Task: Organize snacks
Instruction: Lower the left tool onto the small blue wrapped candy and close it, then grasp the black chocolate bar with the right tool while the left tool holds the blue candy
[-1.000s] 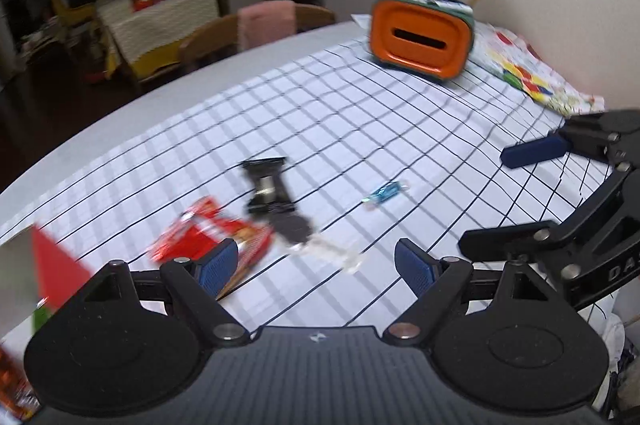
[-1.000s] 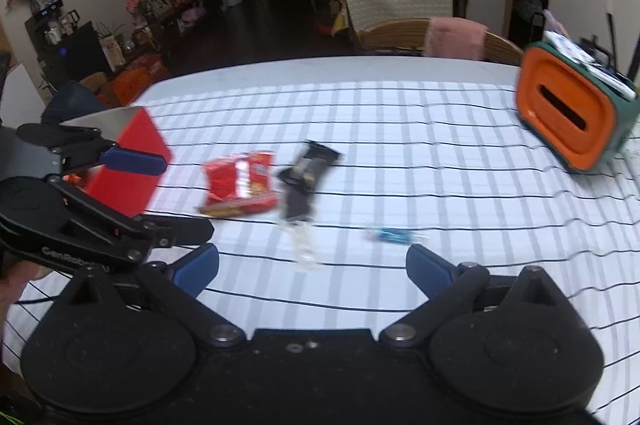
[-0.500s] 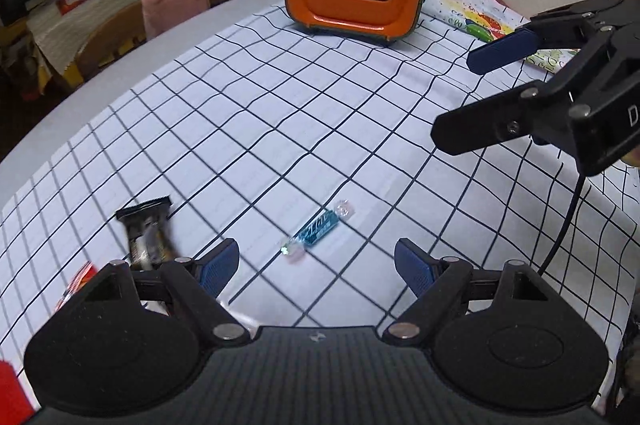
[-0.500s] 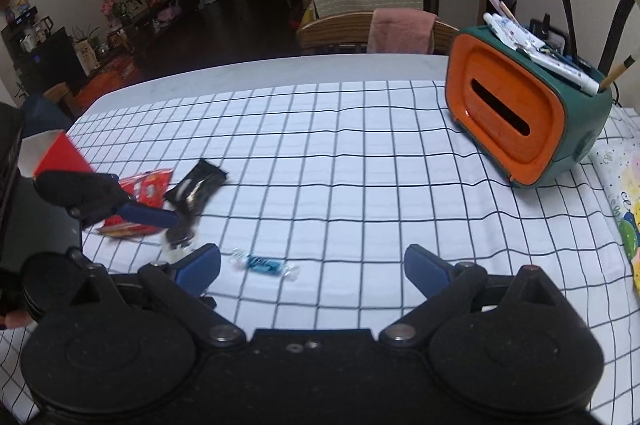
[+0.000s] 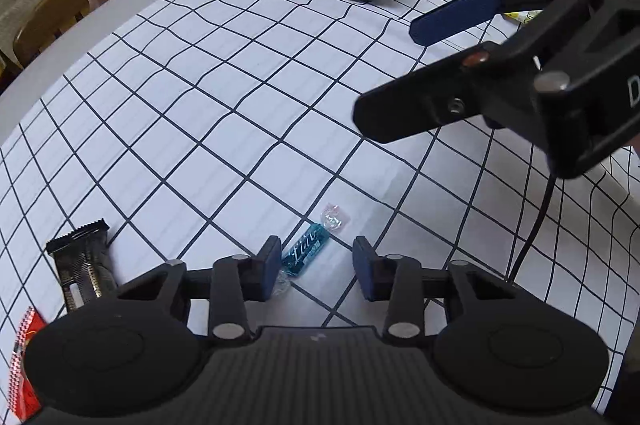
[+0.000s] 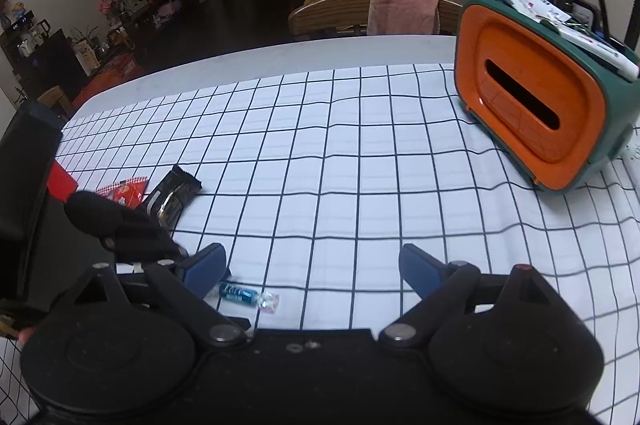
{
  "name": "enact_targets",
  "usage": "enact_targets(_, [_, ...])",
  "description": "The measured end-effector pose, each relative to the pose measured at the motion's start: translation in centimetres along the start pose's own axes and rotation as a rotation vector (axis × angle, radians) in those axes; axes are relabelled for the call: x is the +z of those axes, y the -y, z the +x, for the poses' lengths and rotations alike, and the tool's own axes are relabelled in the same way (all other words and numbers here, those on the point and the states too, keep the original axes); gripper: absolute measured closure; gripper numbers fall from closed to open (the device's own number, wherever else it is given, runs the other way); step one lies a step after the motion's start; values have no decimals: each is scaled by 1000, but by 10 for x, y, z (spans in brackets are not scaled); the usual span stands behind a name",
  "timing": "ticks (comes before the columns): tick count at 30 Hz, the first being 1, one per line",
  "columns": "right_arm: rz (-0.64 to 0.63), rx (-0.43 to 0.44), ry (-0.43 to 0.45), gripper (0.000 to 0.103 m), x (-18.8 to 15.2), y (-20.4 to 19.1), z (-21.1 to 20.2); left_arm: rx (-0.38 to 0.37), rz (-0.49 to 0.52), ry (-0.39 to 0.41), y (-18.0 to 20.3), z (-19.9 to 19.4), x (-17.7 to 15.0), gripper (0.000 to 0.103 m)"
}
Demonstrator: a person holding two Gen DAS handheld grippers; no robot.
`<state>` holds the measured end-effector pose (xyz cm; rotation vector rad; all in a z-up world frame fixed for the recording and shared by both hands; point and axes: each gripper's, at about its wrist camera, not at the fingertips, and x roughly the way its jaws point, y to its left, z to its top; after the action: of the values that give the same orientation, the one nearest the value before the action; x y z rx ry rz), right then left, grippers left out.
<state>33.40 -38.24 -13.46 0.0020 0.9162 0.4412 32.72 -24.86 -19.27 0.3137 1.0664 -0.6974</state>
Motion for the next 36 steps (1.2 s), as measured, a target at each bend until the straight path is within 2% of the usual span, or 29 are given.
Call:
enact_targets(5, [-1, 5, -6, 12, 5, 2, 10, 6, -2, -13, 2, 5, 0, 76])
enact_targets(9, [-2, 10, -11, 14, 9, 0, 16, 21, -10, -12, 3, 3, -2, 91])
enact_targets(15, [-23, 33, -25, 17, 17, -11, 28, 29, -103, 10, -6, -11, -14, 91])
enact_targets(23, [-84, 104, -46, 18, 31, -51, 51, 78, -326, 55, -28, -48, -51, 91])
enact_targets(29, [-126, 148, -72, 20, 41, -91, 74, 116, -393, 67, -34, -65, -75, 91])
enact_targets(36, [-70, 153, -129, 27, 54, -120, 112, 138, -436, 74, -35, -78, -96, 91])
